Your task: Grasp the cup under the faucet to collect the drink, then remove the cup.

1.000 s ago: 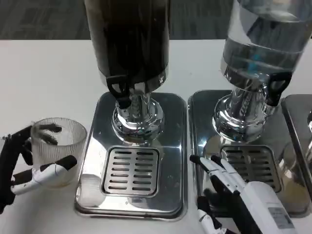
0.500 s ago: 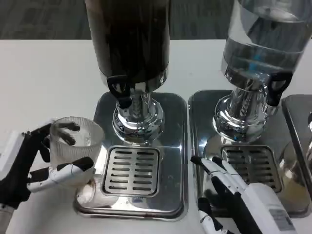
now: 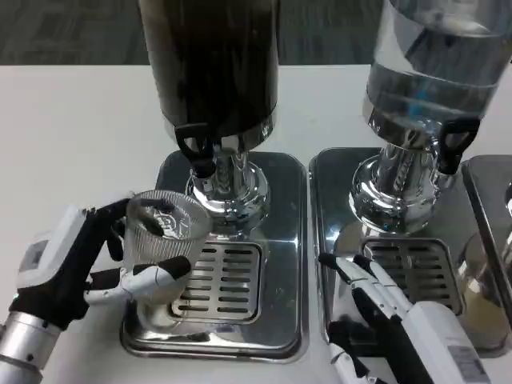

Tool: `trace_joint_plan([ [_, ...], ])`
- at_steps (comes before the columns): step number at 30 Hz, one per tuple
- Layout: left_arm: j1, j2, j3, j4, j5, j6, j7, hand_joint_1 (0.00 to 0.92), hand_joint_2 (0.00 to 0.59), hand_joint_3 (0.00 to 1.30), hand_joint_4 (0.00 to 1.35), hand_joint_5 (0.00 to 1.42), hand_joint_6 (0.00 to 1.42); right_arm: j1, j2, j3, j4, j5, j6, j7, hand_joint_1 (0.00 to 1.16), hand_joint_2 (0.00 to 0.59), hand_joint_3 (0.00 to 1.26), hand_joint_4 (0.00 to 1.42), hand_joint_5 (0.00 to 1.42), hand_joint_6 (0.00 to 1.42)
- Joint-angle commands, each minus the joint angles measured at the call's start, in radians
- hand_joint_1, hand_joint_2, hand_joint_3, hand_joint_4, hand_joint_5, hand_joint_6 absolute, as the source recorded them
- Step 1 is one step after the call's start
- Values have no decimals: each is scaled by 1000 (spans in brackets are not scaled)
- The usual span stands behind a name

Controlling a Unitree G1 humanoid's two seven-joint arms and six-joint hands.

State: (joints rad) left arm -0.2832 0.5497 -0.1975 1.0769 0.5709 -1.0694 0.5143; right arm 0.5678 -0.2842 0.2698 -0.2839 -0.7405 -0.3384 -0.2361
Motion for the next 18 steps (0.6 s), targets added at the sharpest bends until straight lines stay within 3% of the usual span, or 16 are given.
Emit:
trace_joint_plan([
  [1,-42,-16,-20,15,14,-2,6,313,89,546,628,902,1015,13,5,-8,-18,-4,4,-13,417,586,117,119,50,245],
  [18,-118,-72,-75,80,34,41,12,327,85,546,628,902,1017,23,24,-3,-24,-23,13,-17,350,586,104,110,50,245],
])
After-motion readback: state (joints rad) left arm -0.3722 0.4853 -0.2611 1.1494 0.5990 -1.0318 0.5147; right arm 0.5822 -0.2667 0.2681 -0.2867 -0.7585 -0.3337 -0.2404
